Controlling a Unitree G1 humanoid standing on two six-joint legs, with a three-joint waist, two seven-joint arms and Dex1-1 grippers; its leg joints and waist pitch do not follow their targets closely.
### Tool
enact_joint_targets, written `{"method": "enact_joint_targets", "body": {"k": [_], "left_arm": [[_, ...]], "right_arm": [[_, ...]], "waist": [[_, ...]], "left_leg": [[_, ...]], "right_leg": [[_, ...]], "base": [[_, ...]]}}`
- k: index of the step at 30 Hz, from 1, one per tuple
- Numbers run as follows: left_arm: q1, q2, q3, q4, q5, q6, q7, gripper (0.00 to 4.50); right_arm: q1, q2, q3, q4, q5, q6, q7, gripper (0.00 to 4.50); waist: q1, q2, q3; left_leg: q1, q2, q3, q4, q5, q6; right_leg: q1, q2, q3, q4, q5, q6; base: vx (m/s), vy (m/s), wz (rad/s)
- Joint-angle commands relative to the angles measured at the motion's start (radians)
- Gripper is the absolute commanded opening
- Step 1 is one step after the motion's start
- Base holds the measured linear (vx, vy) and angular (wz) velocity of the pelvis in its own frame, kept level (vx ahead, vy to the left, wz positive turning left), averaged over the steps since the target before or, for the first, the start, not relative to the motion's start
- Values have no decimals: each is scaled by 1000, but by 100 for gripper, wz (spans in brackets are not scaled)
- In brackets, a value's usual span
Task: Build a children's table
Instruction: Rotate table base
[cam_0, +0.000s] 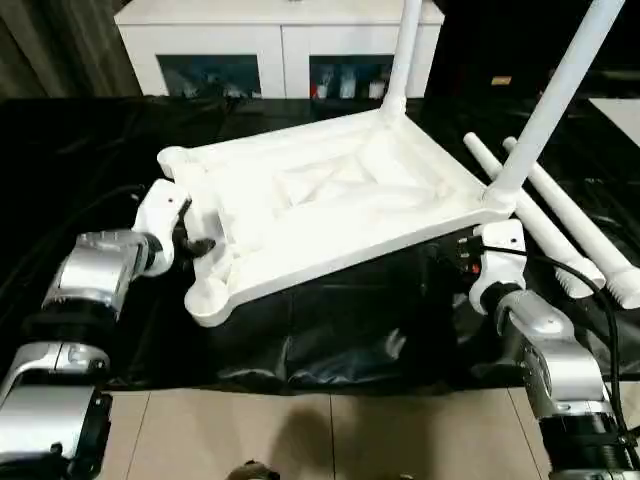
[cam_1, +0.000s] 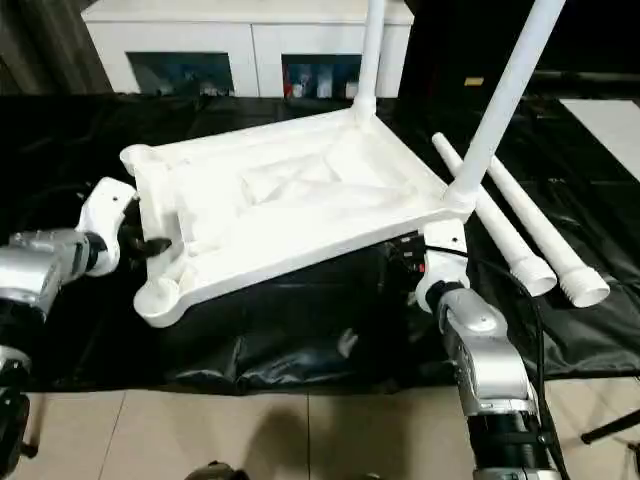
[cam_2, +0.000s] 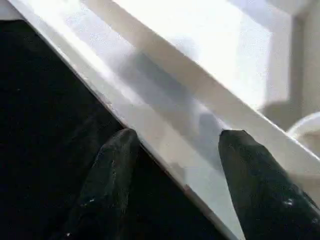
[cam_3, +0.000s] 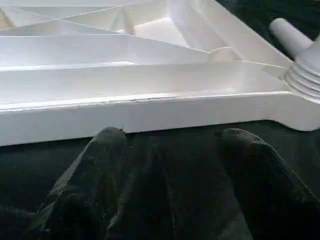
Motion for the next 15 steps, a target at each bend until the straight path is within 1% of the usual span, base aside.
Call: {"method": "enact_joint_targets", "body": {"k": [1, 3, 5, 6, 7, 8, 9, 10, 11, 12, 13, 15], "left_arm": [[-31, 0, 2, 63, 4, -22, 6, 293], [-37, 4, -16, 100, 18, -36, 10, 293], [-39, 5, -23, 119, 23, -42, 10, 293], [-41, 5, -22, 127, 23, -46, 12, 293], [-43, 5, -23, 136, 24, -51, 13, 293], [-43, 6, -25, 140, 26, -55, 11, 293], [-37, 16, -53, 140, 48, -98, -18, 293], [-37, 16, -55, 141, 50, -101, -20, 293], [-32, 24, -73, 134, 61, -103, -37, 293], [-27, 32, -92, 129, 73, -107, -53, 293], [-21, 42, -109, 119, 83, -105, -71, 293], [-5, 60, -139, 95, 95, -104, -118, 293]], "right_arm": [[1, -16, 26, -39, 9, 15, 45, 323], [1, -22, 44, -38, -1, 37, 53, 323], [-8, -14, 38, -13, -14, 44, 21, 323], [-18, -4, 27, 10, -18, 46, -7, 323], [-30, 6, 14, 36, -22, 47, -36, 323], [-38, 12, 6, 53, -24, 47, -52, 323], [-90, 29, -10, 149, -34, 17, -90, 323], [-93, 30, -11, 154, -35, 15, -91, 323], [-114, 33, -13, 193, -38, 5, -99, 323], [-133, 35, -11, 229, -42, -4, -104, 323], [-156, 37, -5, 272, -44, -15, -98, 323], [-198, 35, 16, 348, -57, -23, -92, 323]], "waist": [[-4, 3, -74], [-4, 3, -75], [-4, 3, -77], [-4, 5, -77], [-5, 7, -78], [-6, 7, -78], [-10, 9, -77], [-11, 13, -78], [-11, 14, -78], [-14, 9, -78], [-13, 10, -78], [-18, 5, -79]], "left_leg": [[15, 39, -7, -75, -134, 18], [15, 39, -8, -75, -124, 22], [15, 41, -8, -75, -109, 24], [16, 41, -8, -74, -102, 21], [18, 41, -8, -76, -107, 14], [19, 41, -7, -76, -114, 11], [19, 40, -6, -77, -131, -1], [20, 41, -7, -77, -134, -6], [21, 41, -5, -76, -137, -10], [20, 41, -4, -76, -135, -11], [20, 40, -5, -76, -131, -12], [18, 40, -4, -75, -124, -8]], "right_leg": [[51, -63, 41, -72, -47, -213], [53, -61, 40, -71, -35, -210], [54, -62, 40, -67, -11, -213], [51, -63, 39, -67, -7, -216], [50, -63, 39, -67, -6, -224], [49, -63, 39, -68, -11, -227], [49, -63, 39, -70, -31, -231], [49, -64, 39, -67, -28, -233], [49, -64, 40, -68, -19, -233], [51, -62, 40, -67, -12, -234], [52, -63, 39, -65, -7, -236], [55, -66, 39, -63, -1, -243]], "base": [[0, 0, 0], [0, 0, 0], [0, 0, 0], [0, 0, 0], [0, 0, 0], [0, 0, 0], [0, 0, 0], [0, 0, 0], [0, 0, 0], [0, 0, 0], [0, 0, 0], [0, 0, 0]]}}
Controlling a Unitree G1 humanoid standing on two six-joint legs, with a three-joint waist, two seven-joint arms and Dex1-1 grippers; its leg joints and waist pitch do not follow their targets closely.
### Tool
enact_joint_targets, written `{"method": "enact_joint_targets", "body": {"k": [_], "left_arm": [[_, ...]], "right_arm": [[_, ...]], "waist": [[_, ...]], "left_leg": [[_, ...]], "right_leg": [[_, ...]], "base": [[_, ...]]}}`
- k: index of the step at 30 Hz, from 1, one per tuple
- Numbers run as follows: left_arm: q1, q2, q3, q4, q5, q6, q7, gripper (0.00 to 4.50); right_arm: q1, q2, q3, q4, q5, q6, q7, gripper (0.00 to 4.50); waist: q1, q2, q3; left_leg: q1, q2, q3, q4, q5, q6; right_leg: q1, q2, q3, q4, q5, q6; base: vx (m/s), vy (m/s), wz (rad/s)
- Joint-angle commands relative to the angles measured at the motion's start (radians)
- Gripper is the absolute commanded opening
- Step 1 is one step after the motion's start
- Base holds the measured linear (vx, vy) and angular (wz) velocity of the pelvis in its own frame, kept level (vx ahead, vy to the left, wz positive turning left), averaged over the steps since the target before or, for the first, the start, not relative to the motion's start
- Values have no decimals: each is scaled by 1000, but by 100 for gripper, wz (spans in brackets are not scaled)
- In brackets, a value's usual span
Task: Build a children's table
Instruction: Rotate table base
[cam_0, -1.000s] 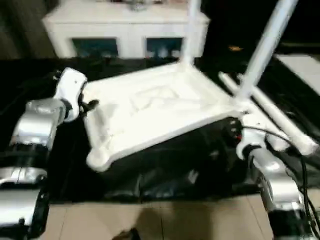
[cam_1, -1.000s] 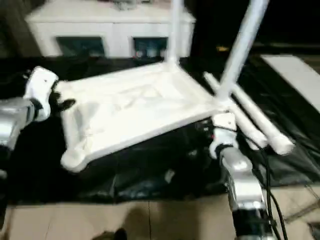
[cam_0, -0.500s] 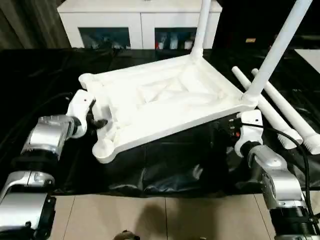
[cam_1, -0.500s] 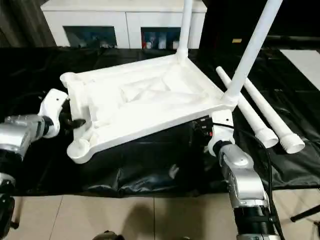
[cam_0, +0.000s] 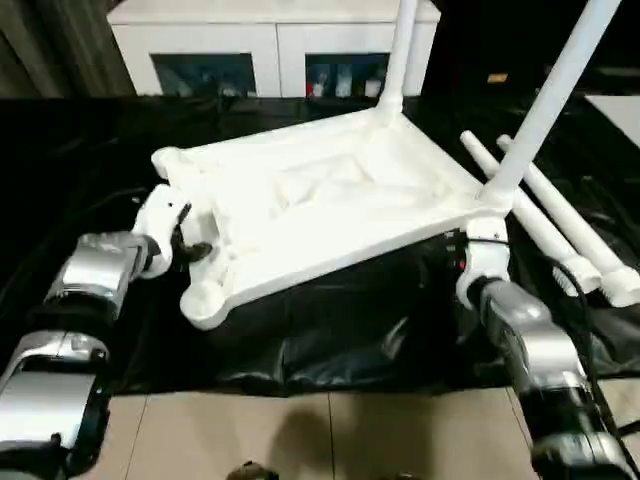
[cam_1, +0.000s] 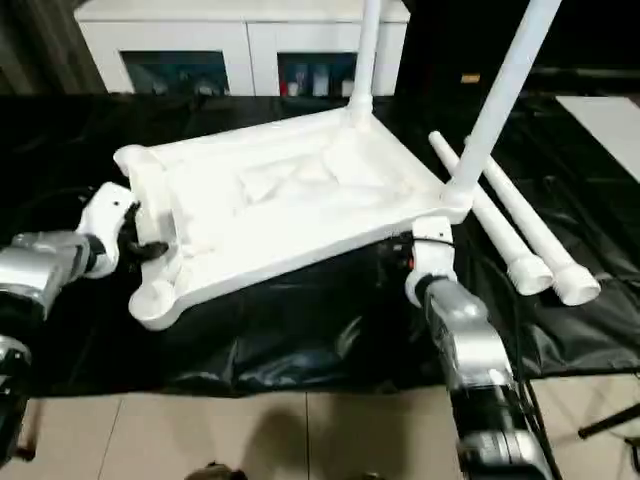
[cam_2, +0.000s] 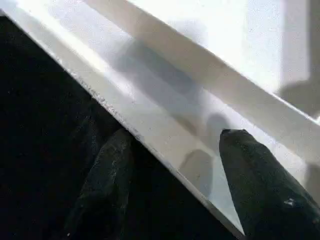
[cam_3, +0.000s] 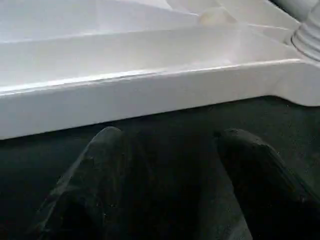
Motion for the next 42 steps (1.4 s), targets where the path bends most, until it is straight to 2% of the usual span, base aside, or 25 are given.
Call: {"method": "enact_joint_targets", "body": {"k": [1, 4, 5, 6, 7, 10, 11, 12, 13, 14, 15, 19, 20, 21, 22, 26, 27, 28, 29, 30, 31, 33, 35, 37, 42], "left_arm": [[29, 15, -49, -30, 29, 0, -70, 293], [49, 33, -85, -56, 47, -13, -110, 293], [84, 57, -122, -105, 61, -15, -160, 293], [102, 66, -135, -133, 62, -7, -184, 293], [128, 79, -151, -182, 59, 0, -219, 293], [162, 95, -167, -255, 42, 16, -265, 293], [176, 100, -172, -287, 34, 28, -282, 293], [200, 110, -181, -345, 20, 53, -307, 293], [214, 114, -186, -377, 12, 69, -318, 293], [224, 118, -190, -402, 7, 83, -328, 293], [241, 126, -200, -439, 4, 94, -342, 293], [292, 127, -216, -570, -14, 143, -349, 293], [294, 105, -209, -580, -18, 155, -322, 293], [281, 55, -175, -546, -16, 151, -249, 293], [279, 45, -168, -540, -16, 152, -232, 293], [233, -71, -53, -495, -33, 165, -45, 293], [218, -99, -20, -488, -49, 180, -11, 293], [200, -133, 23, -489, -79, 209, 21, 293], [200, -133, 23, -489, -79, 209, 21, 293], [189, -155, 51, -492, -97, 230, 40, 315], [175, -178, 85, -493, -111, 254, 67, 315], [161, -196, 116, -486, -117, 279, 86, 339], [155, -200, 125, -478, -111, 280, 95, 356], [157, -188, 122, -476, -98, 285, 81, 356], [169, -125, 102, -486, -83, 267, 35, 400]], "right_arm": [[-23, 1, 17, 55, -6, -19, 9, 323], [-55, 9, 29, 107, -6, -30, 33, 323], [-91, 23, 28, 164, -1, -63, 44, 323], [-110, 30, 25, 195, 0, -81, 49, 323], [-136, 39, 27, 238, -4, -104, 59, 323], [-169, 50, 34, 302, -14, -136, 73, 323], [-181, 55, 37, 326, -16, -149, 79, 323], [-195, 66, 44, 349, -17, -162, 91, 323], [-198, 72, 49, 351, -17, -164, 98, 323], [-202, 78, 54, 355, -16, -167, 104, 323], [-204, 88, 62, 351, -15, -171, 117, 323], [-212, 131, 97, 367, -23, -208, 172, 323], [-207, 142, 115, 364, -34, -216, 181, 323], [-202, 152, 129, 355, -37, -228, 196, 323], [-202, 155, 131, 357, -38, -233, 200, 323], [-212, 163, 124, 369, -48, -264, 187, 323], [-216, 161, 119, 371, -52, -265, 175, 323], [-222, 153, 107, 375, -54, -269, 166, 323], [-222, 153, 107, 375, -54, -269, 166, 323], [-227, 148, 99, 380, -55, -273, 160, 323], [-231, 139, 91, 386, -57, -275, 155, 323], [-234, 126, 83, 393, -56, -280, 152, 323], [-235, 119, 78, 397, -55, -282, 151, 323], [-232, 111, 69, 396, -55, -283, 154, 323], [-222, 105, 62, 392, -58, -284, 163, 323]], "waist": [[0, 4, -79], [-4, 5, -82], [-2, 6, -85], [-9, 4, -83], [-12, 7, -84], [-27, 7, -79], [-32, 3, -80], [-32, 5, -78], [-35, 1, -76], [-35, 1, -76], [-34, 1, -76], [-37, 1, -74], [-39, -3, -73], [-39, -2, -71], [-37, -1, -71], [-28, -4, -69], [-22, -2, -70], [-19, 1, -69], [-17, -1, -70], [-14, -3, -72], [-12, -1, -75], [-11, -3, -79], [-12, -4, -83], [-13, -4, -86], [-16, -2, -87]], "left_leg": [[17, 38, -6, -71, -109, -4], [14, 38, -6, -67, -64, 18], [16, 43, -7, -65, -46, 31], [9, 42, -8, -67, -50, 32], [13, 42, -7, -67, -61, 30], [14, 40, -5, -68, -89, 32], [11, 43, -6, -69, -95, 32], [13, 43, -4, -70, -114, 30], [10, 45, -2, -71, -109, 35], [10, 45, -2, -71, -109, 35], [16, 46, 1, -69, -115, 36], [19, 47, 2, -71, -142, 33], [18, 45, 3, -71, -140, 34], [21, 43, 5, -72, -159, 29], [24, 43, 6, -72, -168, 26], [30, 44, 9, -72, -208, 18], [36, 45, 10, -71, -219, 17], [36, 44, 11, -71, -227, 14], [34, 45, 10, -72, -226, 15], [27, 45, 8, -73, -213, 13], [23, 44, 4, -73, -190, 14], [20, 43, 6, -69, -149, 28], [15, 40, 6, -64, -106, 43], [8, 38, 6, -60, -65, 75], [11, 41, 6, -58, -59, 103]], "right_leg": [[57, -65, 38, -60, 17, -246], [59, -64, 36, -52, 77, -261], [59, -70, 36, -47, 107, -274], [62, -69, 35, -45, 107, -277], [61, -69, 34, -46, 96, -280], [60, -64, 34, -51, 66, -291], [63, -69, 35, -48, 55, -297], [61, -69, 34, -53, 14, -294], [62, -68, 35, -53, -1, -297], [62, -68, 35, -53, -1, -297], [58, -68, 37, -54, -14, -297], [54, -65, 38, -57, -43, -294], [54, -63, 38, -58, -46, -294], [51, -60, 38, -62, -76, -292], [50, -60, 38, -64, -86, -291], [46, -61, 41, -72, -146, -280], [39, -61, 42, -77, -166, -275], [40, -62, 42, -77, -177, -274], [40, -63, 42, -79, -181, -271], [43, -62, 41, -74, -172, -265], [46, -61, 38, -70, -144, -259], [47, -59, 38, -65, -81, -262], [50, -57, 36, -59, -15, -271], [52, -57, 33, -51, 61, -283], [50, -57, 30, -49, 83, -299]], "base": [[0, 0, 0], [0, 0, 0], [0, 0, 0], [0, 0, 0], [0, 0, 0], [0, 0, 0], [0, 0, 0], [0, 0, 0], [0, 0, 0], [0, 0, 0], [0, 0, 0], [0, 0, 0], [0, 0, 0], [0, 0, 0], [0, 0, 0], [0, 0, 0], [0, 0, 0], [0, 0, 0], [0, 0, 0], [0, 0, 0], [0, 0, 0], [0, 0, 0], [0, 0, 0], [0, 0, 0], [0, 0, 0]]}}
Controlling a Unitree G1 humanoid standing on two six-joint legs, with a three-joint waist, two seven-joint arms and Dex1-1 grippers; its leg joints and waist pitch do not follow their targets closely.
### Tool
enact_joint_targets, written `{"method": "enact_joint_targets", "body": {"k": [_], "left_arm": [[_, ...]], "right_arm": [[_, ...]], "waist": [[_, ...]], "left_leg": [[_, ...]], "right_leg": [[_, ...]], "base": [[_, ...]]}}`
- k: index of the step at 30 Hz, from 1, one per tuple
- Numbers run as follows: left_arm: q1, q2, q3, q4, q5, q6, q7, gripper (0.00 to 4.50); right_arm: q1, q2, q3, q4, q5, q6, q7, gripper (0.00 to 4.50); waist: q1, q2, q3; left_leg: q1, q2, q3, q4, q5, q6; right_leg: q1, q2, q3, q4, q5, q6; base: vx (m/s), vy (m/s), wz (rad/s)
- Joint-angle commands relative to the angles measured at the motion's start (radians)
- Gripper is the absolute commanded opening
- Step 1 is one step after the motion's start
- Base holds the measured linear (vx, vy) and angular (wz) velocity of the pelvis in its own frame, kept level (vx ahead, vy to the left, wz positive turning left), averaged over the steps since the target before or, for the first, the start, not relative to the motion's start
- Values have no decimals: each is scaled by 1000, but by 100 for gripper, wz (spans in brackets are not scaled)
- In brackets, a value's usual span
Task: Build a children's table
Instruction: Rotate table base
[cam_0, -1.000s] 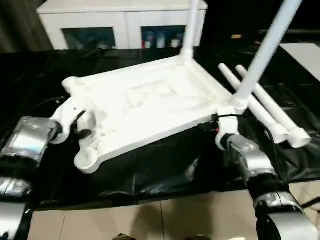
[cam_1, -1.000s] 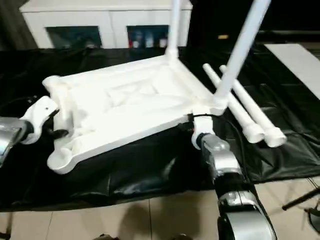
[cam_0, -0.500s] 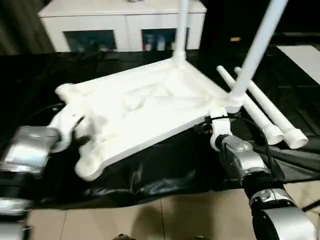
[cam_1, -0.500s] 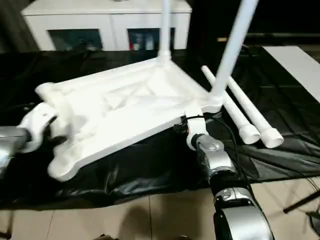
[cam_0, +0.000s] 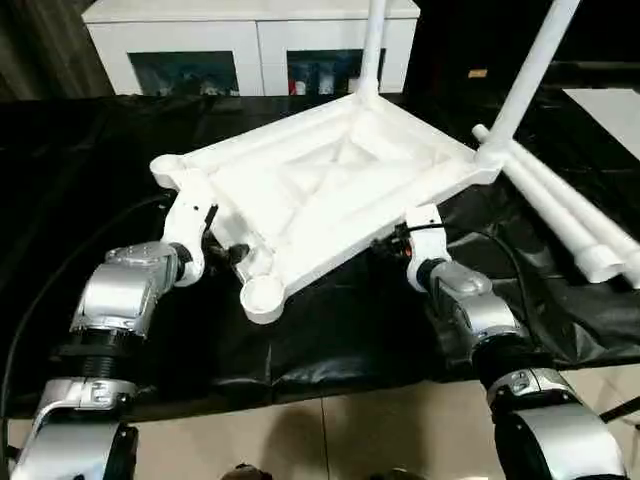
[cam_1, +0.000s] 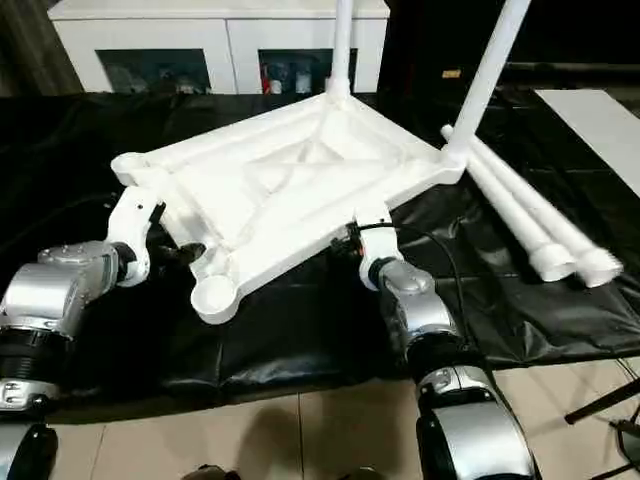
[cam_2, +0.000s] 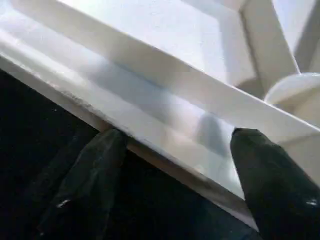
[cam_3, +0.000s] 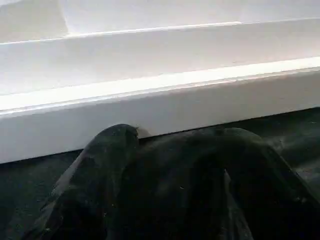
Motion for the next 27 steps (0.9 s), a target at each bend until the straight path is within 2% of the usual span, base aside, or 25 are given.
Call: {"method": "enact_joint_targets", "body": {"k": [1, 7, 10, 14, 15, 16, 17, 18, 19, 21, 24, 25, 26, 27], "left_arm": [[2, 33, -22, -35, 2, -5, -39, 409], [19, 149, -111, -61, 54, -20, -129, 441], [11, 170, -111, -64, 54, -10, -142, 441], [-27, 171, -71, -43, 44, -54, -110, 441], [-39, 176, -63, -35, 39, -89, -104, 441], [-46, 204, -87, -36, 31, -260, -184, 441], [-48, 222, -109, -39, 33, -333, -233, 441], [-58, 253, -149, -32, 55, -451, -287, 441], [-58, 253, -149, -32, 55, -451, -287, 441], [-68, 273, -178, -19, 85, -514, -298, 441], [-72, 276, -185, -14, 85, -528, -315, 441], [-92, 288, -229, 7, 105, -565, -372, 441], [-92, 288, -229, 7, 105, -565, -372, 441], [-116, 297, -279, 38, 137, -607, -411, 441]], "right_arm": [[-14, 7, 7, -18, 10, -17, 16, 323], [-12, 13, 13, -22, 13, -21, 28, 323], [-11, 17, 15, -24, 14, -25, 35, 323], [-8, 19, 12, -33, 14, -26, 42, 323], [-7, 19, 11, -36, 14, -26, 44, 323], [-1, 15, 12, -51, 16, -25, 55, 323], [4, 12, 13, -64, 17, -25, 63, 323], [14, 4, 17, -89, 20, -25, 83, 323], [14, 4, 17, -89, 20, -25, 83, 323], [21, -1, 20, -110, 22, -25, 101, 323], [26, -4, 22, -121, 24, -22, 113, 323], [58, -38, 40, -194, 31, -16, 177, 323], [58, -38, 40, -194, 31, -16, 177, 323], [89, -74, 53, -266, 37, -7, 233, 323]], "waist": [[6, 6, -84], [7, 10, -77], [7, 12, -78], [7, 13, -79], [7, 12, -80], [8, 11, -80], [9, 5, -80], [9, 2, -81], [11, 5, -80], [8, 7, -81], [7, 7, -80], [9, 14, -81], [12, 10, -80], [12, 9, -80]], "left_leg": [[18, 33, -8, -60, -90, 84], [25, 37, -8, -69, -163, 38], [26, 37, -9, -70, -166, 16], [23, 34, -9, -68, -154, 16], [23, 34, -9, -68, -150, 17], [21, 33, -9, -68, -150, 18], [16, 33, -12, -69, -148, 23], [17, 35, -12, -69, -145, 25], [19, 36, -14, -70, -143, 26], [21, 36, -10, -68, -124, 26], [22, 36, -6, -68, -131, 20], [25, 37, -6, -68, -137, 14], [25, 38, -6, -68, -143, 15], [25, 38, -6, -69, -142, 14]], "right_leg": [[59, -57, 31, -53, 61, -296], [54, -58, 34, -61, -55, -274], [54, -58, 35, -60, -49, -270], [57, -57, 35, -57, -14, -274], [58, -58, 35, -56, -5, -276], [60, -58, 34, -57, -6, -276], [64, -62, 35, -59, -20, -271], [63, -62, 36, -58, -19, -264], [61, -61, 35, -57, -19, -260], [59, -58, 35, -50, 23, -262], [59, -60, 37, -50, 12, -262], [56, -60, 37, -49, 4, -263], [58, -58, 37, -51, 2, -251], [58, -57, 38, -50, 8, -253]], "base": [[0, 0, 0], [0, 0, 0], [0, 0, 0], [0, 0, 0], [0, 0, 0], [0, 0, 0], [0, 0, 0], [0, 0, 0], [0, 0, 0], [0, 0, 0], [0, 0, 0], [0, 0, 0], [0, 0, 0], [0, 0, 0]]}}
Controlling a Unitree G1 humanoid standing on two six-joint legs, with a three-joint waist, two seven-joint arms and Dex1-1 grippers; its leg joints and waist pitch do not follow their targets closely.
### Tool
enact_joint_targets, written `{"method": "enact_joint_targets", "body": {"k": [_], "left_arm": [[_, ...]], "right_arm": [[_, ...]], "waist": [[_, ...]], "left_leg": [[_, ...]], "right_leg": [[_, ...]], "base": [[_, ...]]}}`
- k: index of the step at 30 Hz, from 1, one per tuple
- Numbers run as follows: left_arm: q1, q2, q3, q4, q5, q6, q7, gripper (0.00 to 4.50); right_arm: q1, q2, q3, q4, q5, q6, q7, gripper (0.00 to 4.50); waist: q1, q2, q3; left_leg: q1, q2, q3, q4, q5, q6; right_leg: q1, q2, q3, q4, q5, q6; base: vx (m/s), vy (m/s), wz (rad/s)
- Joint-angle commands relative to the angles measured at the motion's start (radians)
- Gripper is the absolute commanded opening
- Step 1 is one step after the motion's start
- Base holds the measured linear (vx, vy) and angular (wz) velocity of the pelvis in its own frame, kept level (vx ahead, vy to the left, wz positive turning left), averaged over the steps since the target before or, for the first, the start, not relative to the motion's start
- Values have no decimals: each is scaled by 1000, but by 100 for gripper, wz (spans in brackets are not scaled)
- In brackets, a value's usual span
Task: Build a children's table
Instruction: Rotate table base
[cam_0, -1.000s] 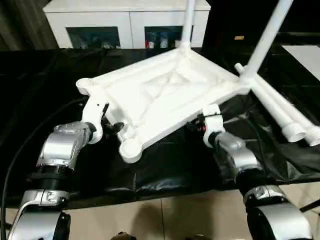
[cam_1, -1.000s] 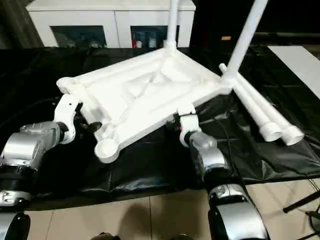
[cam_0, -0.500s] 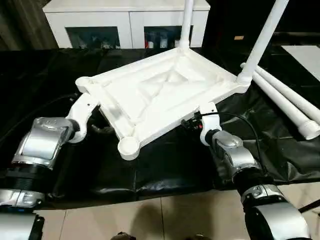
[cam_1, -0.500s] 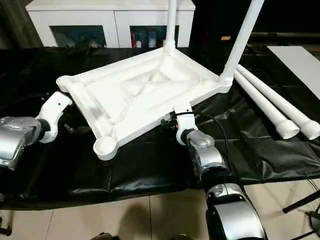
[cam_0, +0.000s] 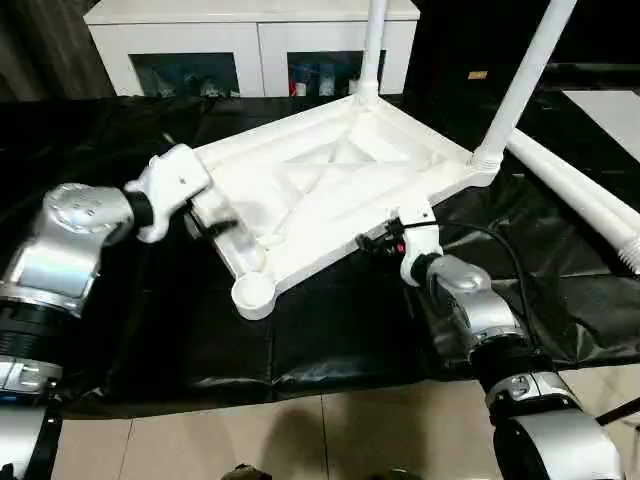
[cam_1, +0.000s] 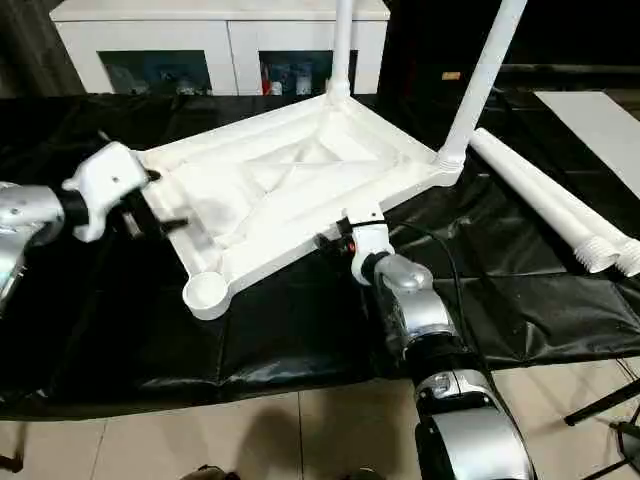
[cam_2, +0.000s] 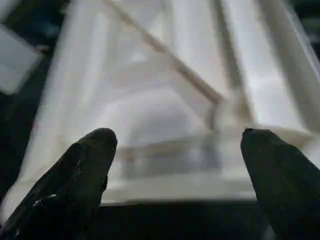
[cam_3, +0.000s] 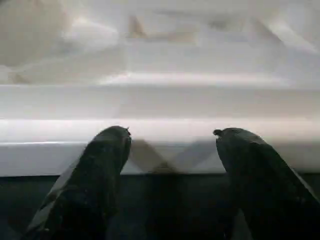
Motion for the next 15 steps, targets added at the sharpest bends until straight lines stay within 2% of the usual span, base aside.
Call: {"method": "enact_joint_targets", "body": {"k": [1, 2, 3, 4, 5, 6, 7, 11, 12, 14, 15], "left_arm": [[-30, 21, -51, 33, 42, -51, -49, 441], [-55, 24, -96, 72, 81, -109, -66, 441], [-84, 26, -145, 125, 137, -177, -56, 441], [-120, 29, -200, 191, 208, -247, -34, 441], [-133, 29, -213, 217, 229, -277, -29, 441], [-166, 28, -247, 283, 279, -342, -21, 441], [-166, 28, -247, 283, 279, -342, -21, 441], [-221, -2, -296, 399, 345, -433, 0, 441], [-232, -15, -317, 428, 368, -448, 23, 441], [-254, -36, -346, 481, 394, -475, 57, 441], [-279, -59, -371, 540, 423, -509, 104, 441]], "right_arm": [[26, -36, 17, -78, 12, 5, 64, 323], [51, -67, 21, -135, 20, 15, 101, 323], [73, -92, 19, -184, 29, 26, 128, 323], [97, -117, 17, -233, 39, 39, 152, 323], [104, -124, 17, -248, 41, 44, 160, 323], [129, -146, 24, -297, 46, 57, 191, 323], [129, -146, 24, -297, 46, 57, 191, 323], [198, -199, 62, -436, 68, 103, 296, 323], [217, -216, 76, -480, 81, 120, 325, 323], [242, -242, 94, -544, 99, 149, 361, 323], [260, -258, 105, -594, 112, 175, 381, 323]], "waist": [[1, 12, -78], [7, 20, -79], [10, 15, -82], [17, 33, -80], [17, 26, -76], [18, 22, -83], [18, 20, -80], [17, 15, -80], [20, 15, -81], [18, 9, -78], [24, 12, -78]], "left_leg": [[23, 34, -8, -70, -142, 25], [29, 36, -7, -68, -156, 23], [28, 38, -7, -68, -157, 15], [29, 36, -10, -69, -169, 11], [33, 36, -7, -70, -195, 9], [26, 36, -13, -71, -188, -7], [26, 35, -12, -72, -195, -6], [21, 36, -13, -72, -200, -8], [25, 37, -13, -69, -209, -5], [19, 36, -14, -71, -208, 4], [26, 39, -12, -70, -214, 7]], "right_leg": [[57, -53, 37, -58, 1, -246], [52, -51, 37, -61, 4, -239], [56, -54, 39, -54, 19, -237], [53, -53, 37, -60, 8, -231], [49, -49, 38, -67, -12, -219], [62, -57, 38, -57, -4, -218], [59, -55, 39, -63, -12, -215], [62, -59, 39, -62, -17, -231], [60, -60, 40, -62, -20, -235], [64, -59, 40, -65, -35, -231], [59, -60, 41, -70, -51, -229]], "base": [[0, 0, 0], [0, 0, 0], [0, 0, 0], [0, 0, 0], [0, 0, 0], [0, 0, 0], [0, 0, 0], [0, 0, 0], [0, 0, 0], [0, 0, 0], [0, 0, 0]]}}
